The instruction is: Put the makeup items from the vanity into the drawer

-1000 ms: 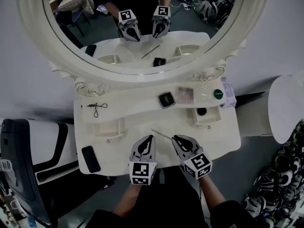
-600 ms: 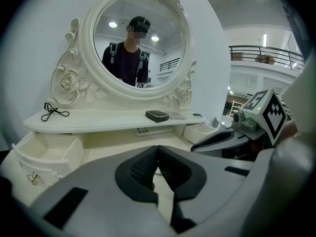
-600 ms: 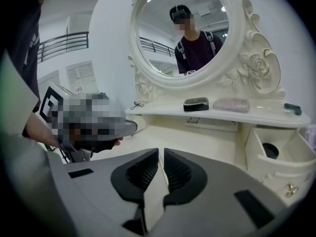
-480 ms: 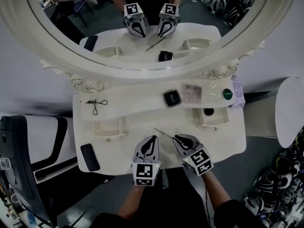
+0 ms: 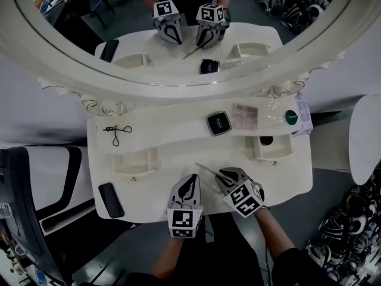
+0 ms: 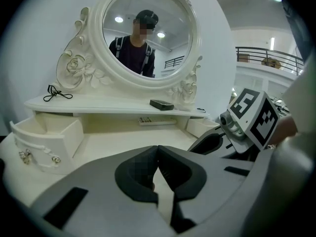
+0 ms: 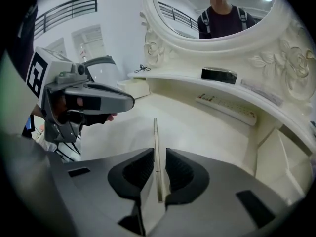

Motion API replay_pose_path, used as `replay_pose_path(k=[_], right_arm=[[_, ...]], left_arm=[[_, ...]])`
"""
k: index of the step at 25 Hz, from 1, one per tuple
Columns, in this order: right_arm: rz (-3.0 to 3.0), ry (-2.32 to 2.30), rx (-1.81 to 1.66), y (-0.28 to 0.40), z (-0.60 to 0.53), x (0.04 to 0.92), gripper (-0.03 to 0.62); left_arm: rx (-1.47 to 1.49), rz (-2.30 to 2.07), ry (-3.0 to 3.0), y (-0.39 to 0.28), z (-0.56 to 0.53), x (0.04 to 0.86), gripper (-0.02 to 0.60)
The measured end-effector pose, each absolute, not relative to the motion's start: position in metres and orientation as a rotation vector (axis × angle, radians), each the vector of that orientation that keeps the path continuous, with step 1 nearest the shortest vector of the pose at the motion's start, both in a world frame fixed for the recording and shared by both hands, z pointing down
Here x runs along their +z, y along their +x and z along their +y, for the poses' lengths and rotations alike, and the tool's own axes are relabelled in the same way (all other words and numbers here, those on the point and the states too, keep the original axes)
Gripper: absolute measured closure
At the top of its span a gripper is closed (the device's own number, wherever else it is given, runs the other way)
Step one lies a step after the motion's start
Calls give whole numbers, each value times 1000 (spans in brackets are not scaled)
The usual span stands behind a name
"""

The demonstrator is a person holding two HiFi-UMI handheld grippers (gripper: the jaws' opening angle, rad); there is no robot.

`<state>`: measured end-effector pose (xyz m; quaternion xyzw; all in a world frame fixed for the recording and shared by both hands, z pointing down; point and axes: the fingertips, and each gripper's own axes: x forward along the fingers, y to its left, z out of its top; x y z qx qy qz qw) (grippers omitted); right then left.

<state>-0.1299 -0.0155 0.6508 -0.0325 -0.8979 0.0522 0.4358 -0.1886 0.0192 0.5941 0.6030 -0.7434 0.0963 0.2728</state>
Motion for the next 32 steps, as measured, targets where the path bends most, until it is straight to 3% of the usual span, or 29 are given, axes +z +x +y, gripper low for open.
replay_pose_path(k=[20, 32], right_arm=[[-2237, -94, 54, -130, -12, 658, 549], [-2405, -4, 72, -143, -10, 588, 549]], left_arm=[[231, -1984, 1591, -188, 27, 606, 566], [217, -2030, 1647, -191, 27, 563, 566]])
